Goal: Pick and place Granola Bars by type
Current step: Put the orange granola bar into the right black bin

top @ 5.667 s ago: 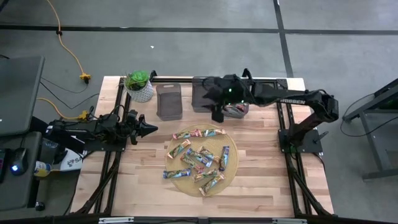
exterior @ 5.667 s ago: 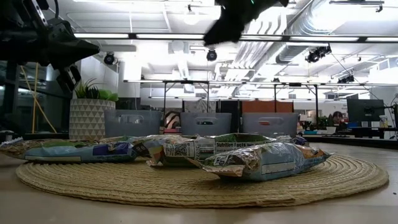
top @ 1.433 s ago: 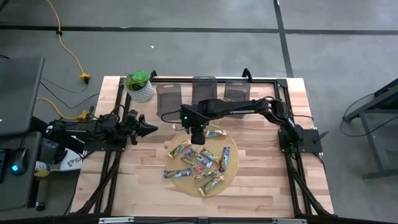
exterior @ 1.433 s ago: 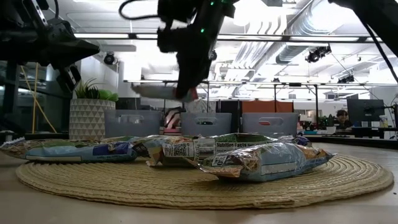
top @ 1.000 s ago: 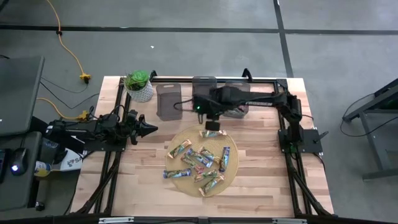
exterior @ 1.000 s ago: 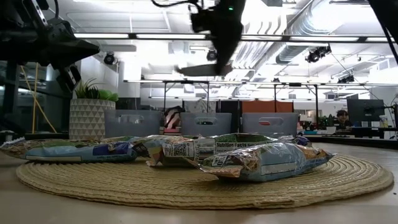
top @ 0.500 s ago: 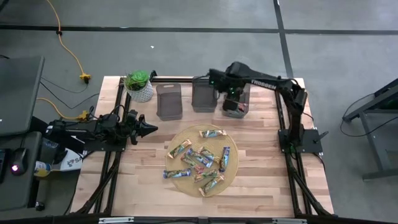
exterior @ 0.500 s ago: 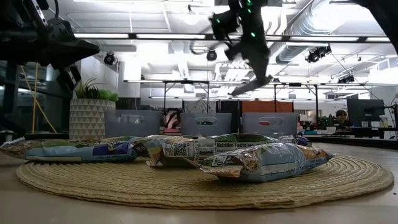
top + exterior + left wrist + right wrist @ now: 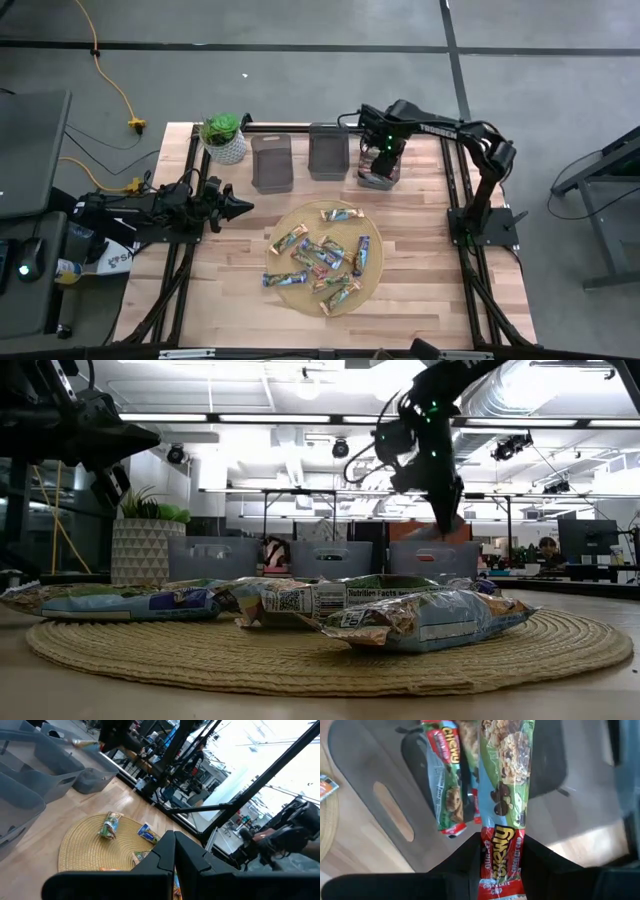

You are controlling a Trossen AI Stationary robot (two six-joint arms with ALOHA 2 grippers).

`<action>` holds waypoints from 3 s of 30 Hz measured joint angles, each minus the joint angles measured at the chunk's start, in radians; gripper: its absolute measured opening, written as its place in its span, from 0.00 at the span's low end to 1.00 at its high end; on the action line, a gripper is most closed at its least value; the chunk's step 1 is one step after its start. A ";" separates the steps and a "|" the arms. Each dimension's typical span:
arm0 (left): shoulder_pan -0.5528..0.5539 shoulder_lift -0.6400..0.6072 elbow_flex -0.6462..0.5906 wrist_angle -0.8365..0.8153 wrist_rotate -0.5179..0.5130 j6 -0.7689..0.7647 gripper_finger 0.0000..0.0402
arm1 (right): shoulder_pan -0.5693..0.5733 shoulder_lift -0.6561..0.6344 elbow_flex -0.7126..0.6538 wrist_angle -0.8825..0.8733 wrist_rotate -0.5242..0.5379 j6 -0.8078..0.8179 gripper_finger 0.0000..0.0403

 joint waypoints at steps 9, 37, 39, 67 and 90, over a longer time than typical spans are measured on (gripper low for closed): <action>0.000 0.000 0.000 0.000 0.000 0.000 0.00 | -0.004 0.000 -0.152 0.146 0.017 -0.079 0.24; 0.000 0.000 0.000 0.000 0.000 0.000 0.00 | -0.003 0.000 -0.189 0.284 -0.029 -0.038 0.44; 0.000 0.000 0.000 0.000 0.000 0.000 0.00 | -0.003 -0.001 -0.189 0.298 -0.029 -0.024 0.45; 0.000 0.000 0.000 0.000 0.000 0.000 0.00 | 0.213 -0.257 -0.187 0.528 -0.064 0.118 0.45; 0.000 0.000 0.000 0.000 0.000 0.000 0.00 | 0.587 -0.203 -0.188 0.971 0.013 0.294 0.45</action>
